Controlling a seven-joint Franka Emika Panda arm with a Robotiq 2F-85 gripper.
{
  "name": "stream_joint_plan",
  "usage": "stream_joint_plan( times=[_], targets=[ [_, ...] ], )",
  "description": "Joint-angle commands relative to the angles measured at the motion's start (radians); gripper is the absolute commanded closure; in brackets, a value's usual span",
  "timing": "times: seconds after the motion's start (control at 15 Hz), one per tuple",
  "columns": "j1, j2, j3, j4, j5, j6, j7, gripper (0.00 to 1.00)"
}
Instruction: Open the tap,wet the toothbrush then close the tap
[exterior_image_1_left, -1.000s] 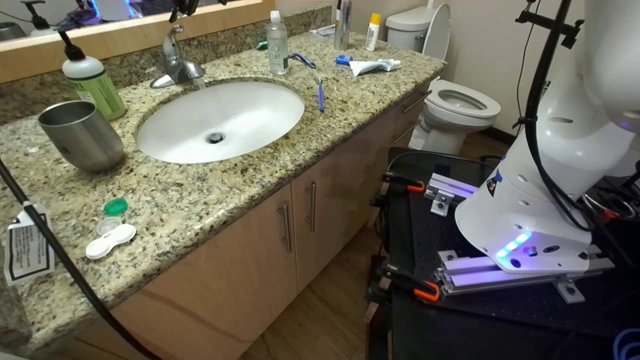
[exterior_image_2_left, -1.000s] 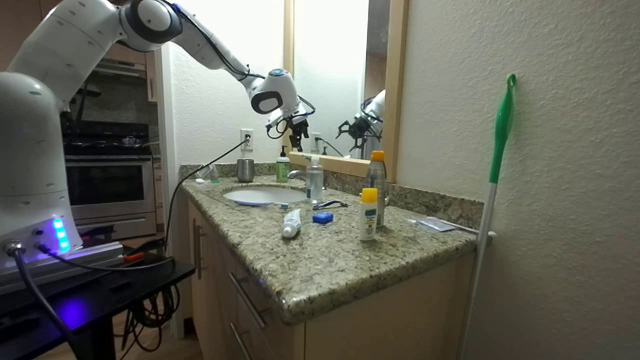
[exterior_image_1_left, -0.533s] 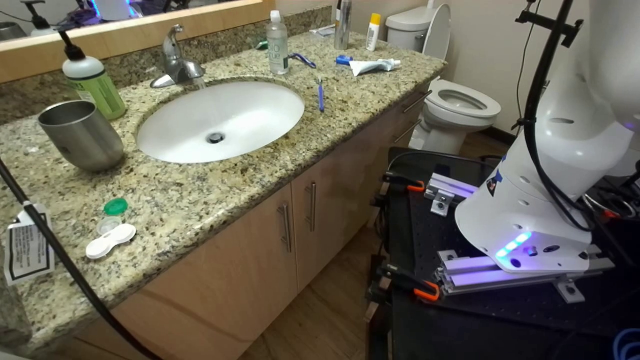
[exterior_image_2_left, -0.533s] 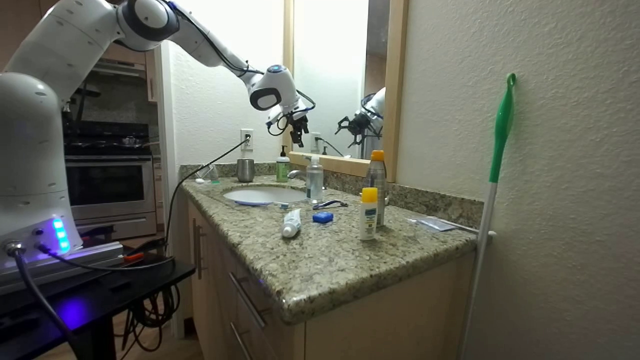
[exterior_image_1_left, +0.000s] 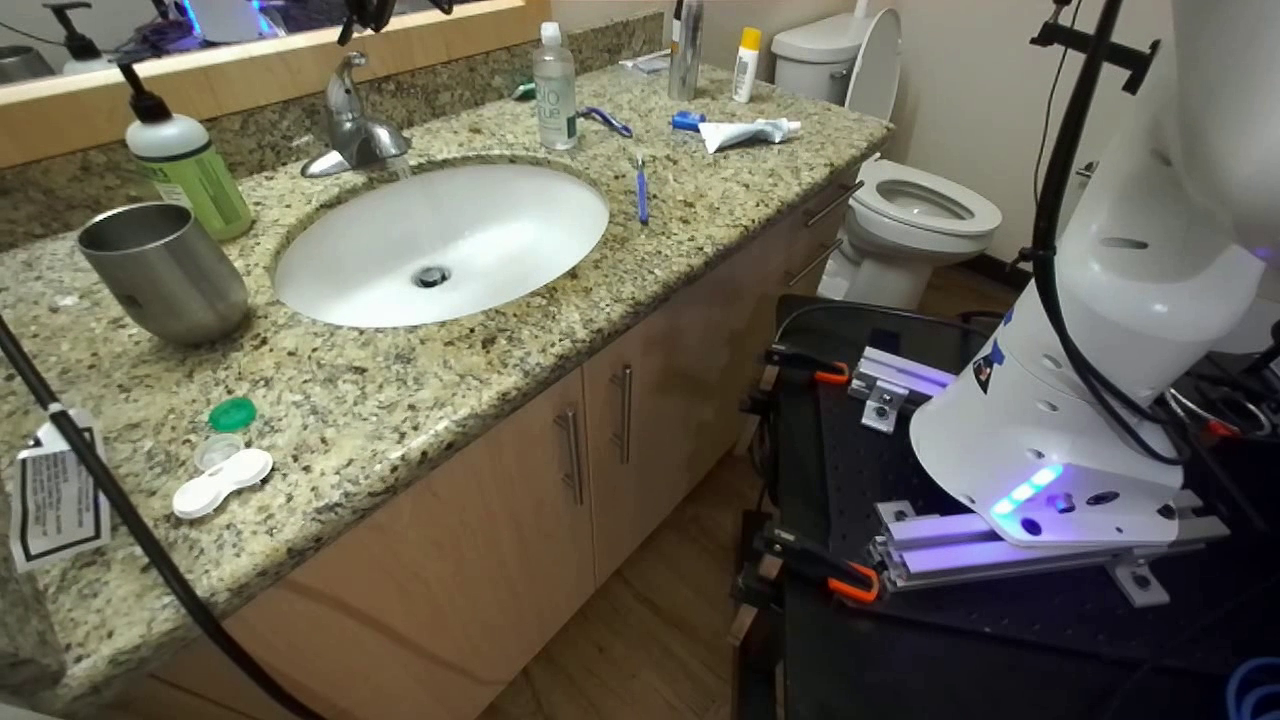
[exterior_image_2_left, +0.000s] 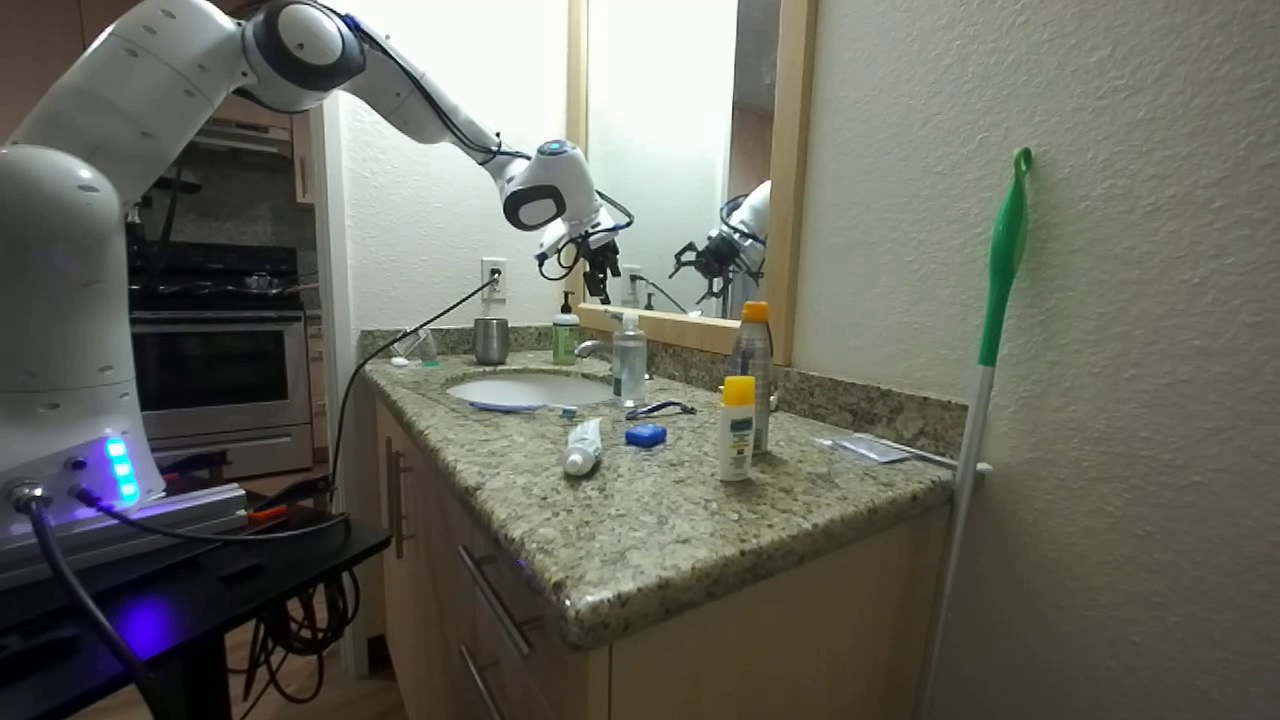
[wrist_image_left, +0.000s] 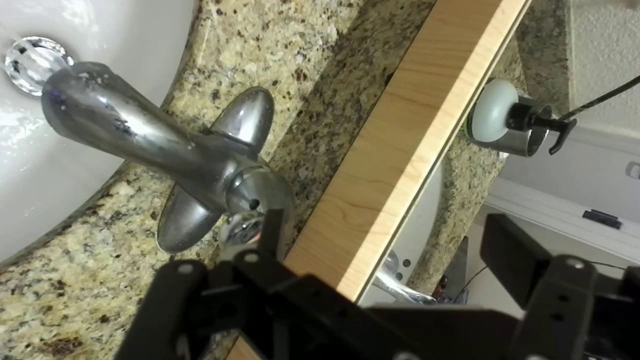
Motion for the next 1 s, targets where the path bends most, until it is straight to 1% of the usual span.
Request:
stream_joint_plan(
  times=[0.0, 0.07, 0.13, 0.53, 0.87, 0.93],
  targets=[
    [0.032, 0.064, -0.066, 0.059, -0.025, 0.006, 0.059, 0.00],
    [0.033, 0.080, -0.075, 0.071, -0.031, 0.000, 0.068, 0.00],
    [0.023, 0.028, -0.052, 0.021, -0.010, -0.004, 0.035, 0.00],
    [0.023, 0.063, -0.066, 0.059, -0.021, -0.004, 0.048, 0.00],
    [0.019, 0.097, -0.060, 0.083, -0.026, -0.041, 0.050, 0.00],
    [0.007, 0.096, -0.045, 0.086, -0.015, -0.053, 0.031, 0.00]
  ],
)
